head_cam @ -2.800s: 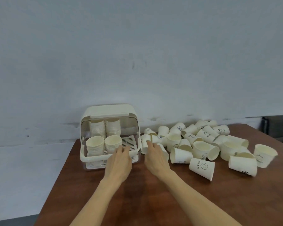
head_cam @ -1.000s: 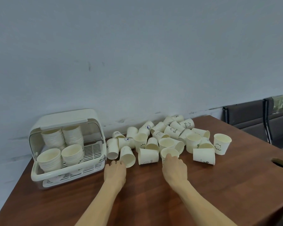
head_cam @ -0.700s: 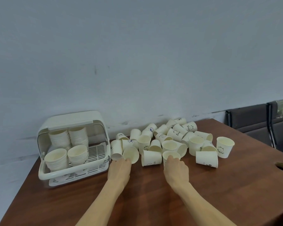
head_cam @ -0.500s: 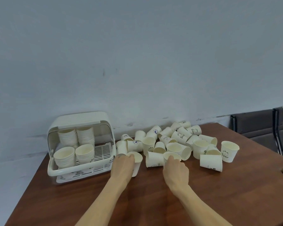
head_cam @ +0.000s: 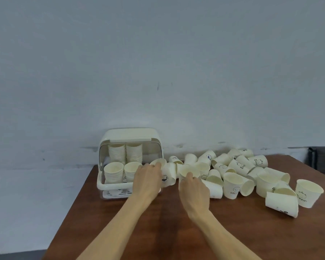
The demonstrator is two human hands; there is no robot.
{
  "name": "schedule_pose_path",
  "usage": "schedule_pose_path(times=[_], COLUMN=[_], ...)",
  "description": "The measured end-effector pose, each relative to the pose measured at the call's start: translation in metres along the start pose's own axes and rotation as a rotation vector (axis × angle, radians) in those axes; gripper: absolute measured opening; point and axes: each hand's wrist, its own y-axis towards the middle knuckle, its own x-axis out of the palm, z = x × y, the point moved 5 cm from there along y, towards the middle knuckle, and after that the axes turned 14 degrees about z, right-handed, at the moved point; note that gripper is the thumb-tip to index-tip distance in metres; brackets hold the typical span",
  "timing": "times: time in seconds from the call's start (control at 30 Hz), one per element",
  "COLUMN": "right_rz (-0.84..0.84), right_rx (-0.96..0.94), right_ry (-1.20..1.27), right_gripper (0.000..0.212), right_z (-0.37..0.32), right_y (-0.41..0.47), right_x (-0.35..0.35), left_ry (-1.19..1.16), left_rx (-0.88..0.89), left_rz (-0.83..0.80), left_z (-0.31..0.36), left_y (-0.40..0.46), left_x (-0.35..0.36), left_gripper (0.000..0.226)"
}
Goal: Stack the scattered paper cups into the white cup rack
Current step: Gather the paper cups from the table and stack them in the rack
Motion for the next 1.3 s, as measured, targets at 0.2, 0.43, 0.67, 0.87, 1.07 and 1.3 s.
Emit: schedule_pose_path(times=[0.2,0.43,0.67,0.87,1.07,1.3], right_rz=[-0.022,-0.042,-0.044,-0.073,-0.112,-0.168], right_rx=[-0.137,-0.207,-0.288,-0.339,-0.338,-0.423], right_ry=[0.063,0.117,0.142,0.188,0.254,0.260], right_gripper=[0.014,0.018,0.018,0.016,0.014,0.016], right_z=[-0.057,-0.101,-0.121,-0.139,-0.155,-0.164], right_y=[0.007,0.016,0.022,0.037,0.048,0.037], right_x=[0.002,0.008,0.011,0.017,0.035,0.056], left_ry=[0.058,0.153,0.290,0.281,0.222,0.139], left_rx=[-0.086,-0.202,-0.123,-0.121,-0.188,-0.234], left_rz=[0.109,0.119,-0.037,-0.151,-0.150,-0.148], left_z=[-0.064,-0.141,-0.161,-0.162,-0.157,-0.159], left_y=[0.020,0.024,0.006,-0.011,-0.029,-0.044], left_x=[-0.027,-0.019,0.011,0.038,0.050,0.064], left_gripper=[0.022,0.018,0.034,0.034,0.035,0.065])
